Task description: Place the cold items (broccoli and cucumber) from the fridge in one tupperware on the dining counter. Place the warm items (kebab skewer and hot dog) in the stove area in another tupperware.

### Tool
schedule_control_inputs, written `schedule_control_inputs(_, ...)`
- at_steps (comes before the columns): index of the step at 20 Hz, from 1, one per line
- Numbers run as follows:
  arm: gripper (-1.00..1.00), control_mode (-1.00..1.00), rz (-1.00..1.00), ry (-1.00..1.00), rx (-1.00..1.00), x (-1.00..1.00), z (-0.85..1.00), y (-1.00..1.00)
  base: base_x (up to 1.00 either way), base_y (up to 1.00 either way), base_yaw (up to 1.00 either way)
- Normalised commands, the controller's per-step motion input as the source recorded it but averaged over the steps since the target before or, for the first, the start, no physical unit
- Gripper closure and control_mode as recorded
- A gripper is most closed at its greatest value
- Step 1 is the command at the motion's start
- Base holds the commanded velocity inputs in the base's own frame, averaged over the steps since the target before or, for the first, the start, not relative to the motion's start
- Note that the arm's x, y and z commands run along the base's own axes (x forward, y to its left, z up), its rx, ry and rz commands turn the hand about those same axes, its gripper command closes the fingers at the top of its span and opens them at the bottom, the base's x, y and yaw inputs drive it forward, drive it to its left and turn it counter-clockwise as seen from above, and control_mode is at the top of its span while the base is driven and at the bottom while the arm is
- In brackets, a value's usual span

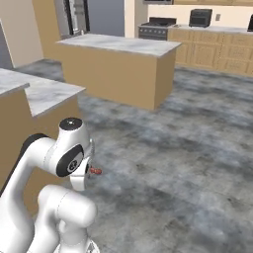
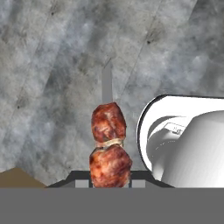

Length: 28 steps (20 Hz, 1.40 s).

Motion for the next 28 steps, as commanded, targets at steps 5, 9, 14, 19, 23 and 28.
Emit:
schedule_control_inputs(5,1.00,1.00,0.00,0.00,0.00,0.00,0.00,0.00,-0.96,0.98,0.00)
schedule_control_inputs(9,1.00,1.00,0.00,0.00,0.00,0.00,0.00,0.00,-0.86,1.00,0.00)
schedule_control_inputs(14,1.00,1.00,0.00,0.00,0.00,0.00,0.00,0.00,-0.60,1.00,0.00)
schedule_control_inputs(19,1.00,1.00,0.00,0.00,0.00,0.00,0.00,0.00,-0.21,0.99,-0.01)
schedule_control_inputs(23,1.00,1.00,0.00,0.00,0.00,0.00,0.00,0.00,-0.01,0.88,-0.01)
schedule_control_inputs(28,1.00,1.00,0.00,0.00,0.00,0.00,0.00,0.00,0.00,0.92,-0.06)
